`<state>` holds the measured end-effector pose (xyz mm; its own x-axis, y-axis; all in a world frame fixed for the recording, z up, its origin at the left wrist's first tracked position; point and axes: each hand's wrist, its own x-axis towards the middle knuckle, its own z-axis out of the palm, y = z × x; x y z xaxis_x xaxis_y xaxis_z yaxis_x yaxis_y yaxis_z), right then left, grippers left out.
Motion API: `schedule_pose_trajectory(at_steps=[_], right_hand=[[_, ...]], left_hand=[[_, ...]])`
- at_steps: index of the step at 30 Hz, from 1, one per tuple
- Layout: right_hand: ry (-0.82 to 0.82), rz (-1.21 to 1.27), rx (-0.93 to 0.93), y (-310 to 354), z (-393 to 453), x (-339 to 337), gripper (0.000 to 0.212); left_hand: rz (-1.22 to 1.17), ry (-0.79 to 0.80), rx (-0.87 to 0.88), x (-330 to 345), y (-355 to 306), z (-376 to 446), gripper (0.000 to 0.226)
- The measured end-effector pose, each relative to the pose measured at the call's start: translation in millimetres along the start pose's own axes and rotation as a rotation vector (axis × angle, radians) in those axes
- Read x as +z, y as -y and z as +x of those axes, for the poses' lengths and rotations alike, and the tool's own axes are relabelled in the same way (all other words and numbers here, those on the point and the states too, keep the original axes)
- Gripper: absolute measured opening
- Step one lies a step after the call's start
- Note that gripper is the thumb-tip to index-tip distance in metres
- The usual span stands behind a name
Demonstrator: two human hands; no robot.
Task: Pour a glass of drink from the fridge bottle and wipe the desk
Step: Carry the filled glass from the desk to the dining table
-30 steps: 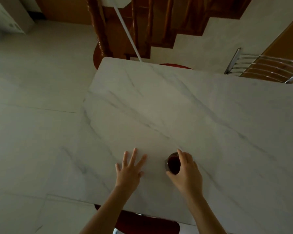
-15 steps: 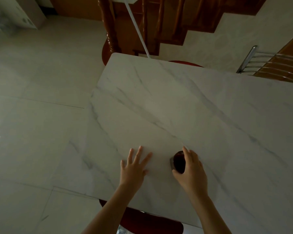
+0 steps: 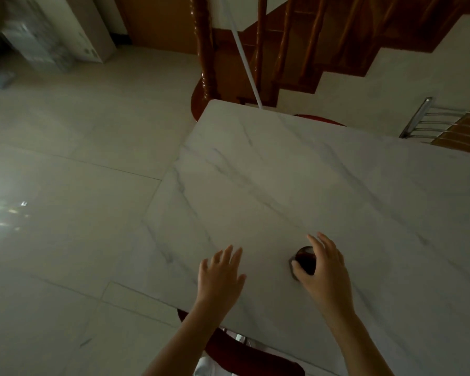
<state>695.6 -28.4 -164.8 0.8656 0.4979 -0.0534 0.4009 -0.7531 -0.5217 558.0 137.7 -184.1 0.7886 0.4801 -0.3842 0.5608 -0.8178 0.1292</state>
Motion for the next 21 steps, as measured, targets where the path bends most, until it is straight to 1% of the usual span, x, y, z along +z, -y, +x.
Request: schedule_pose_trajectory(at_steps=[3, 7, 12, 15, 21], right_hand=[[-0.066, 0.021, -0.119, 21, -3, -3, 0.058], [-0.076, 0.023, -0.272, 66, -12, -2, 0.058], [-0.016, 0.016, -0.374, 126, -42, 8, 0.059], [0.004, 0.003, -0.464, 165, -64, 15, 0.059], [0.100, -0.028, -0.649, 244, -125, 42, 0.058]], left_hand=[[-0.016, -0.081, -0.036, -18, 18, -23, 0.061], [-0.031, -0.228, -0.104, -44, 51, -58, 0.059], [-0.099, -0.396, -0.197, -65, 98, -116, 0.057], [-0.136, -0.479, -0.257, -70, 132, -151, 0.057], [-0.209, -0.596, -0.375, -67, 197, -234, 0.057]])
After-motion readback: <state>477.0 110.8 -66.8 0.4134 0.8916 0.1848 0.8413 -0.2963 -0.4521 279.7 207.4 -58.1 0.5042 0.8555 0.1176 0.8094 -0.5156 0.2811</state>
